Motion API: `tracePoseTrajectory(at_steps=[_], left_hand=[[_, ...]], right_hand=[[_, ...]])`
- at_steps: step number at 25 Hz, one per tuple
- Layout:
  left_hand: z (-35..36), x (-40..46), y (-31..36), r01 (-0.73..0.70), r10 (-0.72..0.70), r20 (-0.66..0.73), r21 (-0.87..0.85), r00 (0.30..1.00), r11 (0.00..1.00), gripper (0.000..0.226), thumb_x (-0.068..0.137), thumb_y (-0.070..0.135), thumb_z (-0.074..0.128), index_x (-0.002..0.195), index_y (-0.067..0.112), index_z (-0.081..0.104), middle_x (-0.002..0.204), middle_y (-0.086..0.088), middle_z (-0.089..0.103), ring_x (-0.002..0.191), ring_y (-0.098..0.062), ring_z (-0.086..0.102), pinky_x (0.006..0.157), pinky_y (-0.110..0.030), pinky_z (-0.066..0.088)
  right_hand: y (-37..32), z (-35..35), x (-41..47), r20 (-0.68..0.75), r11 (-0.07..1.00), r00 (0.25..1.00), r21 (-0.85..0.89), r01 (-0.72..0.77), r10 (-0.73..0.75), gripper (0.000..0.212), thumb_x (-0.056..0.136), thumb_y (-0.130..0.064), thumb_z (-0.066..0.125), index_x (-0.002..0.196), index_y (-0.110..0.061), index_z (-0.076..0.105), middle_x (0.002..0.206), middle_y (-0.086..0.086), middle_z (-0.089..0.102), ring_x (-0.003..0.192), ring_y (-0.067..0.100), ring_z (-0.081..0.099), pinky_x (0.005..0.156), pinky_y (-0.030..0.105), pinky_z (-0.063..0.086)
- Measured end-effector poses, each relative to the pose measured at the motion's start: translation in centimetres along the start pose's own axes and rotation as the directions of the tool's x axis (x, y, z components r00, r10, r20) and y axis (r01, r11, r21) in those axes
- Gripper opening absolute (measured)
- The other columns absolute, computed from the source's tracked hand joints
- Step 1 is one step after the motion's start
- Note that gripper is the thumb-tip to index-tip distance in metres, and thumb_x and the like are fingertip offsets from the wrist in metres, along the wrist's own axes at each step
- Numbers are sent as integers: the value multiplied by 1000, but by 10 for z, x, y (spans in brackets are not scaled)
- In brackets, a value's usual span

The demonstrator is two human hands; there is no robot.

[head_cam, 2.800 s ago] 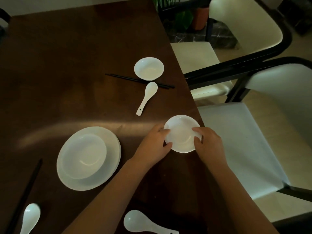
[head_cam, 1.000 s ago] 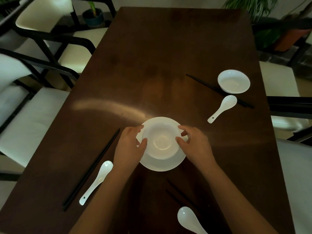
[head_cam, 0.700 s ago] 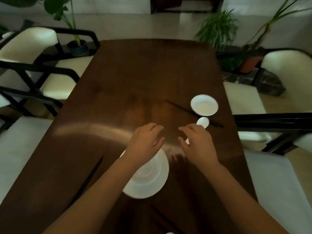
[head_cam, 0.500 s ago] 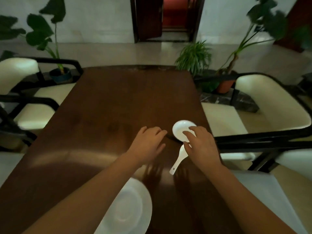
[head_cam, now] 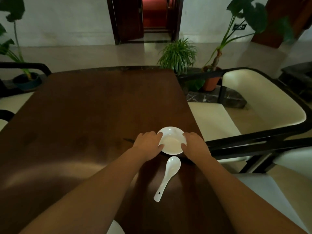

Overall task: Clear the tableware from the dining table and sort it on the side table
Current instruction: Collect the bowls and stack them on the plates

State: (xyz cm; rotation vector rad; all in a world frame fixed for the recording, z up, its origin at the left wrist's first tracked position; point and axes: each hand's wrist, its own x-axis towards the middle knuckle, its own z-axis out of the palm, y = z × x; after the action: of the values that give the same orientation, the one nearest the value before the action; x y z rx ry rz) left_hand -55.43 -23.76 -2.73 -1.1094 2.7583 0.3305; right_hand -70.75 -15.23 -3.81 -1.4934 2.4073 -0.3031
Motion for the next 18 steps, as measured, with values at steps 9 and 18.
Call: tracePoseTrajectory(at_steps=[9, 18], left_hand=[[-13, -16, 1, 130, -216, -154, -436, 964, 890, 49, 85, 19, 60, 131, 8, 48, 132, -15, 50, 121, -27, 45, 102, -32, 35], [-53, -194, -4, 211, -430, -229, -619, 873, 757, 48, 80, 19, 69, 125, 19, 55, 122, -5, 57, 101, -16, 57, 89, -28, 47]], right_hand=[[-14, -8, -7, -149, 940, 985, 339, -30, 85, 49, 83, -7, 58, 131, -13, 48, 128, 12, 57, 115, 28, 53, 93, 35, 47], [-94, -43, -138, -117, 812, 993, 580, 70, -2, 46, 83, -11, 63, 126, -20, 54, 113, -2, 64, 87, 9, 57, 77, 21, 45]])
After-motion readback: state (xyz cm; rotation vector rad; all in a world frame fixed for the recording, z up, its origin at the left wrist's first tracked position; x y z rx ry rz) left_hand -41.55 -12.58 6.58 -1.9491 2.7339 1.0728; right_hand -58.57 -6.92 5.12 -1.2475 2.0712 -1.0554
